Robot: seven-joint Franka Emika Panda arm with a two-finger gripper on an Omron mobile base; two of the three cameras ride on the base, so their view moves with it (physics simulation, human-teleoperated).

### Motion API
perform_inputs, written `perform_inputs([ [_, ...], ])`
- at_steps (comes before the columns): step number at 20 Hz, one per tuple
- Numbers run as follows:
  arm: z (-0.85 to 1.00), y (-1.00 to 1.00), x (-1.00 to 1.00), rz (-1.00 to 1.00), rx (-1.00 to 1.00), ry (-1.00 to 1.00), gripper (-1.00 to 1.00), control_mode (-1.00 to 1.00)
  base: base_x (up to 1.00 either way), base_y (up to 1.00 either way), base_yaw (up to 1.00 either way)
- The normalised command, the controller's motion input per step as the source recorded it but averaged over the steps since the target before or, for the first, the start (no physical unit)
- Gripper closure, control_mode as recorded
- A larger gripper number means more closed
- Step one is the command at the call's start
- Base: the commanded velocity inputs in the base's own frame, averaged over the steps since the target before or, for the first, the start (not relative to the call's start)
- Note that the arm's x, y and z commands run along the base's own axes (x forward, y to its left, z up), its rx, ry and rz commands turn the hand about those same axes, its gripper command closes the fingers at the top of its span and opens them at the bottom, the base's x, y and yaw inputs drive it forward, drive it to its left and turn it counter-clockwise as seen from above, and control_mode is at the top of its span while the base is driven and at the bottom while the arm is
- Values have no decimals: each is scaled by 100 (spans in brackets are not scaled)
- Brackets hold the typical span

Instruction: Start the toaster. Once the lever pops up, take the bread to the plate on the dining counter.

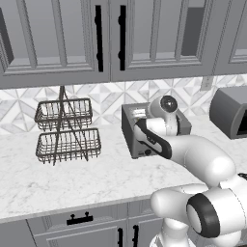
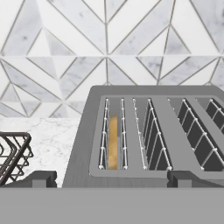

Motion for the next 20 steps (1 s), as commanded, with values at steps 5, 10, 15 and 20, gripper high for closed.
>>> perform_inputs([
  [5,0,0,0,0,0,0,-100,-100,0,0,0],
  [10,0,0,0,0,0,0,-100,-100,0,0,0],
  [15,0,0,0,0,0,0,-100,-100,0,0,0],
  [20,0,0,0,0,0,0,-100,-100,0,0,0],
])
